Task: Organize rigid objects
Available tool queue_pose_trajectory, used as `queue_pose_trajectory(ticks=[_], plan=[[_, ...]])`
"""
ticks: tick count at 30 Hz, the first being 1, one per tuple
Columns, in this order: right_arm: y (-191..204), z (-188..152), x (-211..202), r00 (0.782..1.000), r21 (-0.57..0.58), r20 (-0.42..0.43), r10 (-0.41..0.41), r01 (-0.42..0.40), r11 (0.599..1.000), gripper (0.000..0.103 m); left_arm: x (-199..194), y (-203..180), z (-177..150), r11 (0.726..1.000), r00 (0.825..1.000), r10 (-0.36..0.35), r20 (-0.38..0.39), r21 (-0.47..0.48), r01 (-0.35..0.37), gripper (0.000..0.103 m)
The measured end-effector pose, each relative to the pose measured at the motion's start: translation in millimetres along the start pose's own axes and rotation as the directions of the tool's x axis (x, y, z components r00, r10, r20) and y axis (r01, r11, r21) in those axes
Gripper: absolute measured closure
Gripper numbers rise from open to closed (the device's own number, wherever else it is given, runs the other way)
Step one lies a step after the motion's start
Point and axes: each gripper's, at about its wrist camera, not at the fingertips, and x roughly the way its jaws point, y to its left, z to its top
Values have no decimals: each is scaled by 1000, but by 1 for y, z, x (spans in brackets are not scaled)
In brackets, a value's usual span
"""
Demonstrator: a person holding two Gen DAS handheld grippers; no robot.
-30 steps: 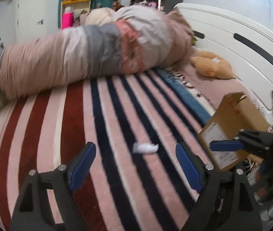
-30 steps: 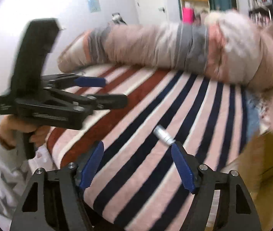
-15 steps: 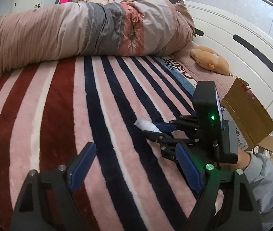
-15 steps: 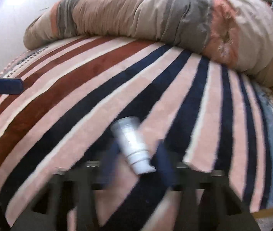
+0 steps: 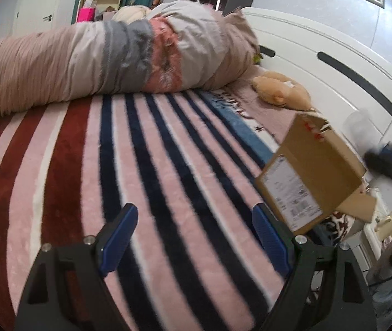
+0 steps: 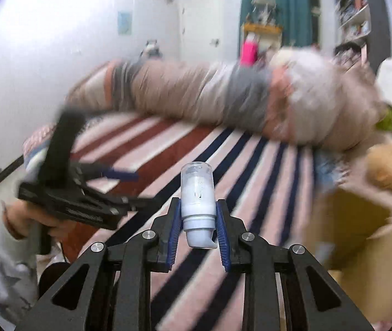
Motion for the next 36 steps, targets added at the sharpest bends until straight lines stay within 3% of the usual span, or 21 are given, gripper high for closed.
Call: queue_pose_trajectory(ticks=[4, 6, 11, 13, 15, 20, 23, 25, 27, 29, 33, 36], plan=[[-64, -7, -32, 989, 95, -35, -145, 148, 984, 83, -4, -37, 8, 1000, 999, -7, 52, 7, 7, 11], [-98, -17, -24, 972, 133, -121, -201, 217, 967, 83, -3, -57, 14, 999, 997, -34, 64, 14, 33, 10], [-136, -35, 20, 952, 184, -268, -148, 201, 962, 79, 4, -100, 27, 999, 997, -21, 69, 49, 17, 3], [-140, -39, 28, 946, 195, -295, -135, 198, 961, 61, 6, -109, 29, 998, 998, -12, 69, 61, 8, 2], [-144, -41, 23, 949, 192, -278, -152, 210, 959, 47, 8, -118, 30, 997, 997, 17, 70, 71, -22, 1], [-148, -42, -6, 979, 203, -172, -105, 139, 969, 29, 3, -125, 30, 991, 988, 111, 103, 57, -117, 1], [-135, -31, -30, 998, 128, -25, -63, 65, 990, 9, -9, -128, 31, 980, 970, 188, 156, 29, -195, 1], [-122, -29, -52, 995, 53, 103, -9, 4, 999, 1, -22, -132, 31, 972, 953, 230, 198, 6, -236, 1], [-112, -28, -68, 977, -8, 206, 55, -55, 998, 0, -34, -131, 31, 963, 936, 267, 231, -32, -267, 1], [-106, -28, -72, 967, -24, 236, 94, -91, 996, 0, -45, -128, 30, 955, 922, 295, 251, -72, -286, 1], [-105, -35, -60, 969, 20, 196, 148, -155, 988, 0, -52, -120, 26, 938, 909, 345, 236, -119, -325, 1], [-105, -44, -46, 979, 37, 160, 123, -131, 991, 0, -51, -115, 22, 928, 903, 371, 216, -126, -351, 1]])
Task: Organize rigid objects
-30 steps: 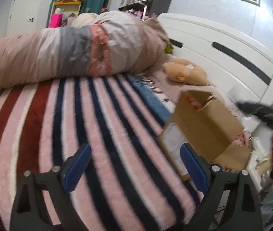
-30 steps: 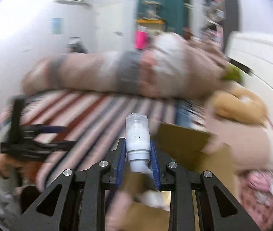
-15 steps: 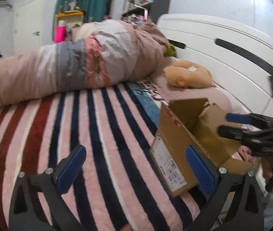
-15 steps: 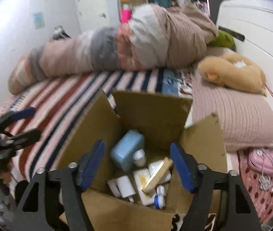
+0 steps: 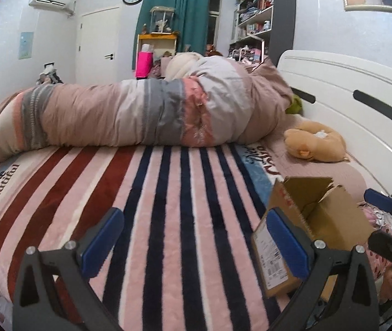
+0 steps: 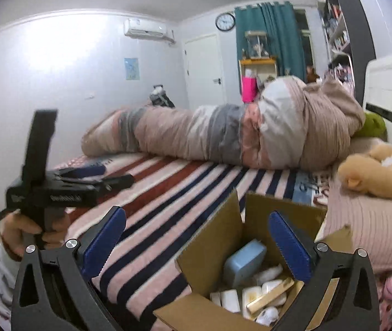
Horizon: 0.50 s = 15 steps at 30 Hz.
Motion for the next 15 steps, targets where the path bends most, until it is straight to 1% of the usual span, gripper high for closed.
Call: queue_pose_trajectory(ticks=[3, 15], plan=[[0, -8, 6, 1000, 9, -18, -17, 17, 1000, 0, -1, 1, -3, 1000, 1000, 6, -9, 8, -6, 1], [12, -8, -4, 999, 5, 3, -34, 34, 999, 0, -5, -2, -3, 999, 1000, 24, 1, 27, -24, 0]])
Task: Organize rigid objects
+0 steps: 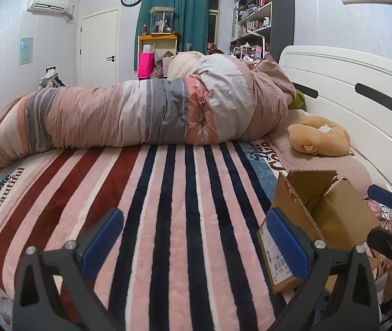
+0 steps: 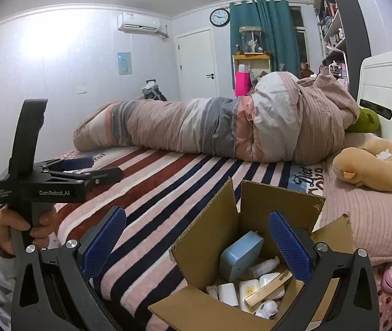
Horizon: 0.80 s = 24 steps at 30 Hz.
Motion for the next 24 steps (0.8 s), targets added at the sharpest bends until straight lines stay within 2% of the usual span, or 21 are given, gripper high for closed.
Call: queue_pose_trajectory(ticks=[24], plan=[[11, 0, -5, 1000, 27, 24, -21, 20, 999, 0, -5, 4, 2, 1000, 999, 27, 22, 4, -27, 0]])
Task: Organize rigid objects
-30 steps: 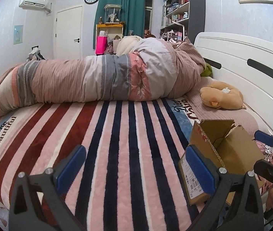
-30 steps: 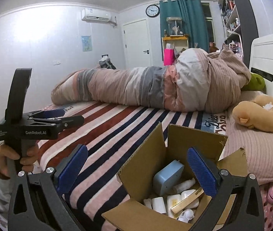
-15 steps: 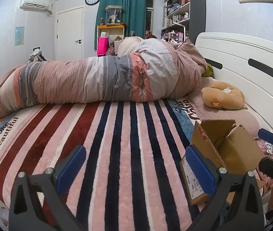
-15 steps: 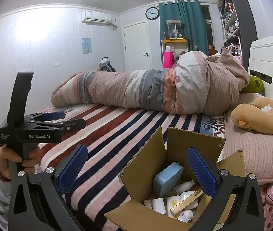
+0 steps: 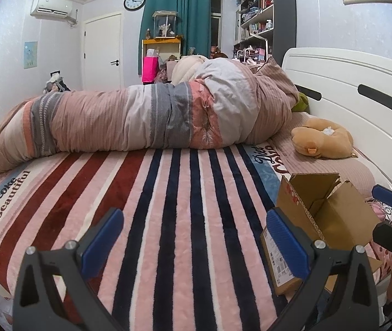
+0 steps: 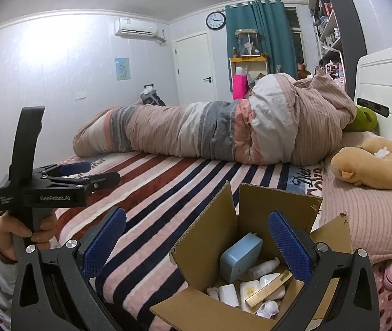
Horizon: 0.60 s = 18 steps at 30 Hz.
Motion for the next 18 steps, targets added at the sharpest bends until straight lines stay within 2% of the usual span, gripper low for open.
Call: queue_pose_trajectory(ticks=[18], plan=[[11, 4, -7, 999, 26, 33, -22, 21, 999, 0, -6, 0, 2, 1000, 999, 23, 25, 9, -23, 0]])
